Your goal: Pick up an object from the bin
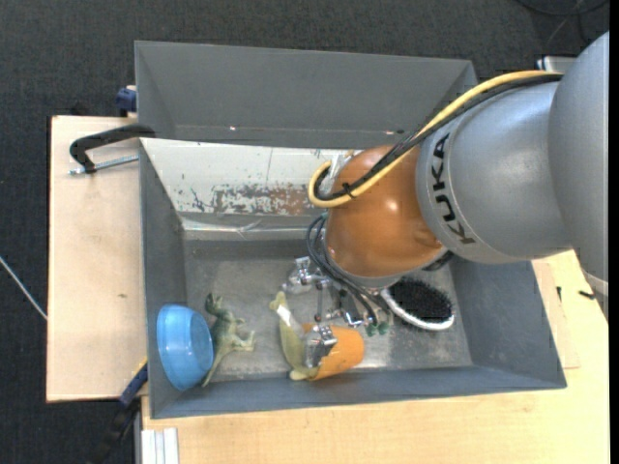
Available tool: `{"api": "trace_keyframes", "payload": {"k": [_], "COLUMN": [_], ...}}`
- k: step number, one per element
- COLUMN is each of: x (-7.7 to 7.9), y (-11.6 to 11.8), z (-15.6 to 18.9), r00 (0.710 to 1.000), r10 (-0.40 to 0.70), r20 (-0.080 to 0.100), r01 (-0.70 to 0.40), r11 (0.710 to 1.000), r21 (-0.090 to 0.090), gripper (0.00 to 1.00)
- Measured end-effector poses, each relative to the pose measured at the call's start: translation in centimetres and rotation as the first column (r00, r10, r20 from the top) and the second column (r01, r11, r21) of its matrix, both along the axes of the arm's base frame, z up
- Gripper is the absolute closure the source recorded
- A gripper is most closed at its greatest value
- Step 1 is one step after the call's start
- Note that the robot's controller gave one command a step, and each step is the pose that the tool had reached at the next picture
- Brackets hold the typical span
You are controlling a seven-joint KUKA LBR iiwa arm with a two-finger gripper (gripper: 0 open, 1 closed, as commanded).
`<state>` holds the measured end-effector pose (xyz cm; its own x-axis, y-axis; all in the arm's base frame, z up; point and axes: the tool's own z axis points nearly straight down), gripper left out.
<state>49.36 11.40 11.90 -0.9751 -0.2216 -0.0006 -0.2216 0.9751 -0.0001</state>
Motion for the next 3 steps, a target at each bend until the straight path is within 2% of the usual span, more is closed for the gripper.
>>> {"api": "trace_keyframes", "payload": {"k": [1,2,3], "x": [0.5,1.9,2.1], "y": [-1.1,-4.6,-4.6], "z": [-0.4,-4.7,-4.5], "r00": [1.000,1.000,1.000], "r10": [0.031,-0.019,-0.019], "r20": [0.001,0.003,0.013], "r01": [-0.031,0.019,0.019], "r11": [1.000,1.000,1.000], "r21": [0.001,0.006,0.005], "gripper": [0.00,0.00,1.00]}}
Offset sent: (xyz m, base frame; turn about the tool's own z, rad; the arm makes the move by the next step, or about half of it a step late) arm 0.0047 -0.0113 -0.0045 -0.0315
